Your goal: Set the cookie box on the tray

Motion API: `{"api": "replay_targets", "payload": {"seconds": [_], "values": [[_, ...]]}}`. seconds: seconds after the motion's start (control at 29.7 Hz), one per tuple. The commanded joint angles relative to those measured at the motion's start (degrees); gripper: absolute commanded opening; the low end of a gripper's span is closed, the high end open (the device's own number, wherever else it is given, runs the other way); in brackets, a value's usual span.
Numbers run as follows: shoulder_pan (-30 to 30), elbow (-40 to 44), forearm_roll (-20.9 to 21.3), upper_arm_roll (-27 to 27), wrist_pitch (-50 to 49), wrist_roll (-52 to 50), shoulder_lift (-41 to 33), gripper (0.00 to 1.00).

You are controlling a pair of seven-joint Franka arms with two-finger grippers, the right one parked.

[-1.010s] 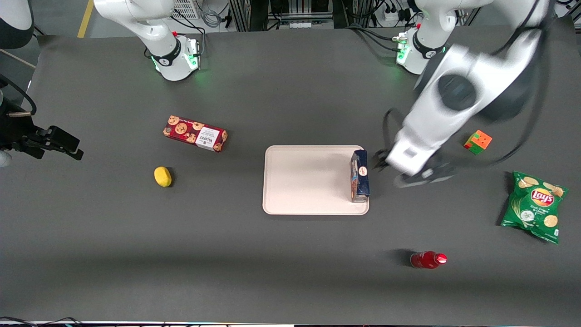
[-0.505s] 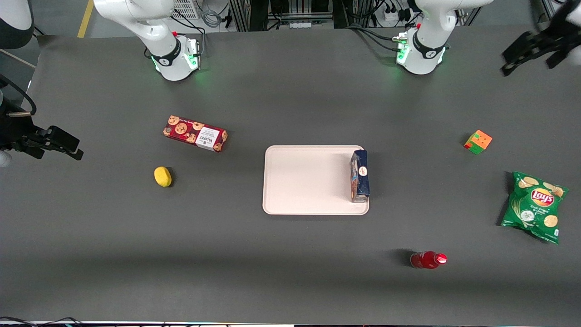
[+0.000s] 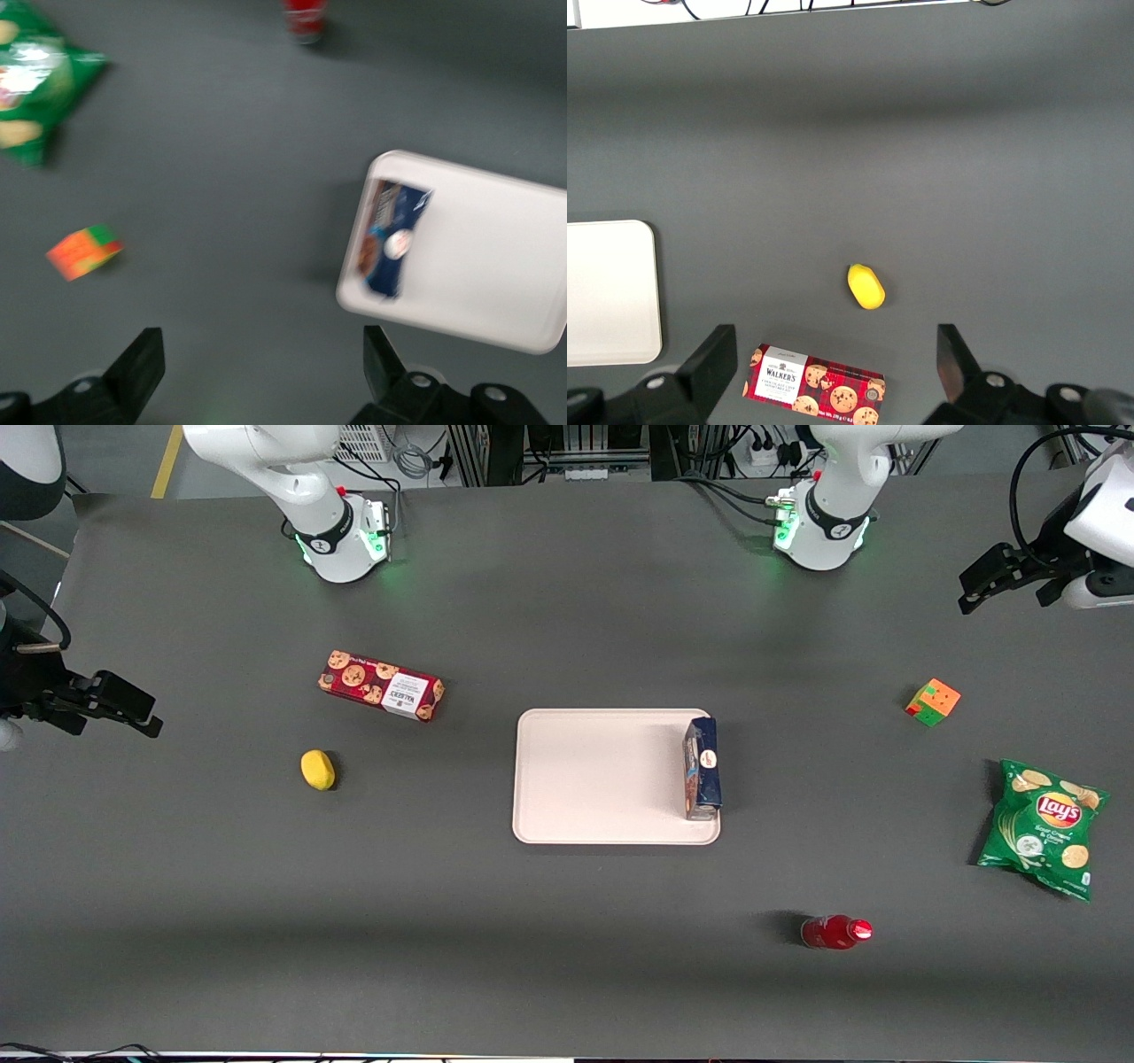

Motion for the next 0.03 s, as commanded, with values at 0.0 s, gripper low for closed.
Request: {"api": "replay_targets", "payload": {"seconds": [0.0], "values": [[-0.2, 0.1, -0.5, -0.1, -0.5, 1.3, -1.8, 1.0]]}}
